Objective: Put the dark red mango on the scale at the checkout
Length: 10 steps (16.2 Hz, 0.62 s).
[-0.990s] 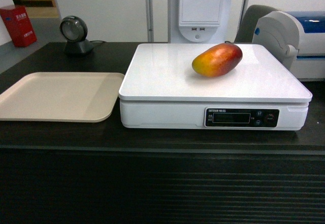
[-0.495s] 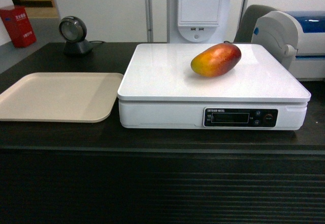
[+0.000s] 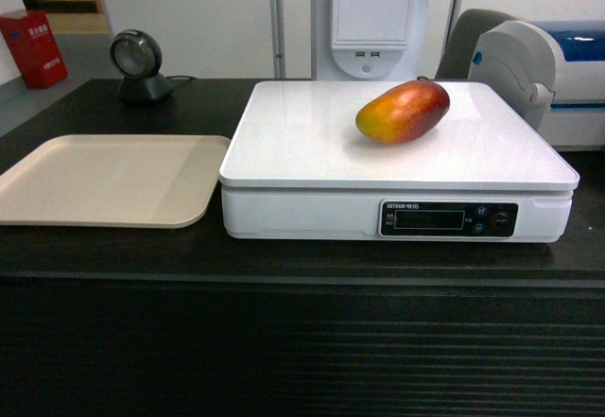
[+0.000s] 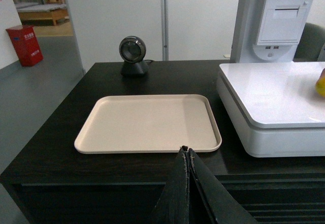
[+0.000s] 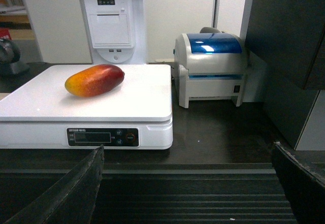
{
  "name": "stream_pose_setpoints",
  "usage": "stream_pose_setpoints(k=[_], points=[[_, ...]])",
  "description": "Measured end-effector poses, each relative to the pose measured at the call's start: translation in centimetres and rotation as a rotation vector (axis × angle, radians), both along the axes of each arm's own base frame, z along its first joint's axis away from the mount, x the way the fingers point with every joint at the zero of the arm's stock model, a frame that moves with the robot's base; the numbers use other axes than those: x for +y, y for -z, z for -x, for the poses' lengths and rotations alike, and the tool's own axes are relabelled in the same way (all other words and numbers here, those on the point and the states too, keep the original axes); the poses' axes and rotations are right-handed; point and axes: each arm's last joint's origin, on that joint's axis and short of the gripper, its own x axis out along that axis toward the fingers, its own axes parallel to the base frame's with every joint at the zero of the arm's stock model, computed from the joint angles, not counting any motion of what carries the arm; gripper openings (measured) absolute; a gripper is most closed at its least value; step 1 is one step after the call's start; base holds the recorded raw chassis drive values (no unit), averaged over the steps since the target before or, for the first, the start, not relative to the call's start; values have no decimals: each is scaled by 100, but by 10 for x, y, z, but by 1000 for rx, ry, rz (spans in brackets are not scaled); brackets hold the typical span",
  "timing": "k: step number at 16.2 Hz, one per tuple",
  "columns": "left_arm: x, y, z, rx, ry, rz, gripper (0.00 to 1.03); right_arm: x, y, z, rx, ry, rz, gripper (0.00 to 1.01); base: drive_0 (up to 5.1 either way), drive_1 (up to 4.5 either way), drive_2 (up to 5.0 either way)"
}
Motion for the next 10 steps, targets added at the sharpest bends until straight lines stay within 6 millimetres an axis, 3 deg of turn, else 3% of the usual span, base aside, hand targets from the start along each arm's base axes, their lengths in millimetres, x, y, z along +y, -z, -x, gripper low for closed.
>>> stream_pose_setpoints(k=[10], points=[[0, 9, 14, -14, 0, 0, 2, 0, 0, 0, 0, 0, 0, 98, 0, 0, 0]])
